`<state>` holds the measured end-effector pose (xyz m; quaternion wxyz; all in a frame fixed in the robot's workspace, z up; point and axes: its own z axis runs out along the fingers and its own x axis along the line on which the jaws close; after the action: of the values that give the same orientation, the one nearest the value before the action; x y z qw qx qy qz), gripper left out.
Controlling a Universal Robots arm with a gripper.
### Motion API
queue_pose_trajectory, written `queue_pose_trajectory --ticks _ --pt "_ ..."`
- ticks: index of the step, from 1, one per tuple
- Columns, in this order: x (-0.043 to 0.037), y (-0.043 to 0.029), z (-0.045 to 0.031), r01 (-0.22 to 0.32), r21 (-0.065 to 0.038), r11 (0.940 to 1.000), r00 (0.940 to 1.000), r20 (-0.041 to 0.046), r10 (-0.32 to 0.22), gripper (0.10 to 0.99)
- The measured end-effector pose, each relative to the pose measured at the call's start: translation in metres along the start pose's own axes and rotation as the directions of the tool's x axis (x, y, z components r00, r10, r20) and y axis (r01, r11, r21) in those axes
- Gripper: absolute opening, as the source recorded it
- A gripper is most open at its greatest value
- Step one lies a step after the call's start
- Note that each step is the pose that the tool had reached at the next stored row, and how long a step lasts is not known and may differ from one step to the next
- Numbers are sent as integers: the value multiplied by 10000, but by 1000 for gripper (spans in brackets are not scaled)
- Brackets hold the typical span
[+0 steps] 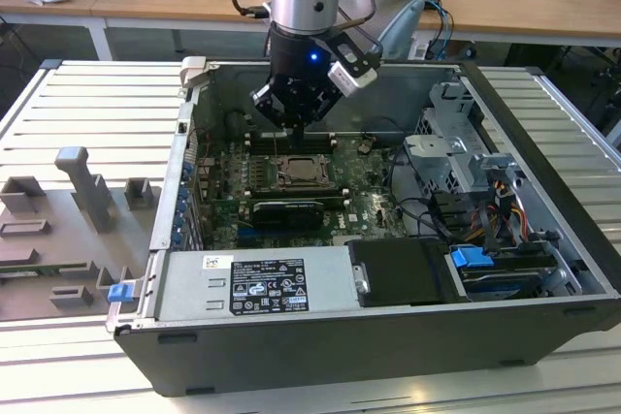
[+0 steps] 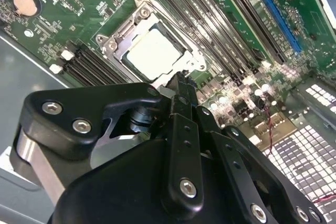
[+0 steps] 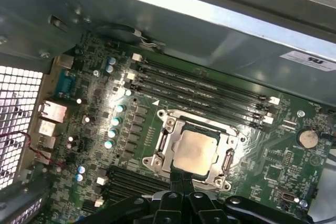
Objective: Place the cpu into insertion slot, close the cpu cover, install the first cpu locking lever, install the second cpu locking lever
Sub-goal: 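Install the first cpu locking lever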
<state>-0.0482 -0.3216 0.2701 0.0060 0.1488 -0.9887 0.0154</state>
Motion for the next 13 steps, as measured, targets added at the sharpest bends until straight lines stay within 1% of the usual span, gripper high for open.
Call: queue_pose_trajectory --ticks 1,3,5,6,8,9,13 --pt "16 5 0 -1 -1 10000 10000 0 1 106" --pt "85 27 6 -2 -1 10000 10000 4 2 106" --pt "139 43 12 -61 0 10000 10000 0 61 106" --pt "153 47 13 -66 -2 10000 10000 0 66 106" --pt "244 76 18 -68 -15 10000 10000 4 68 106" --pt "257 80 19 -68 -15 10000 10000 4 68 106" --pt "268 83 19 -67 -15 10000 10000 4 67 106"
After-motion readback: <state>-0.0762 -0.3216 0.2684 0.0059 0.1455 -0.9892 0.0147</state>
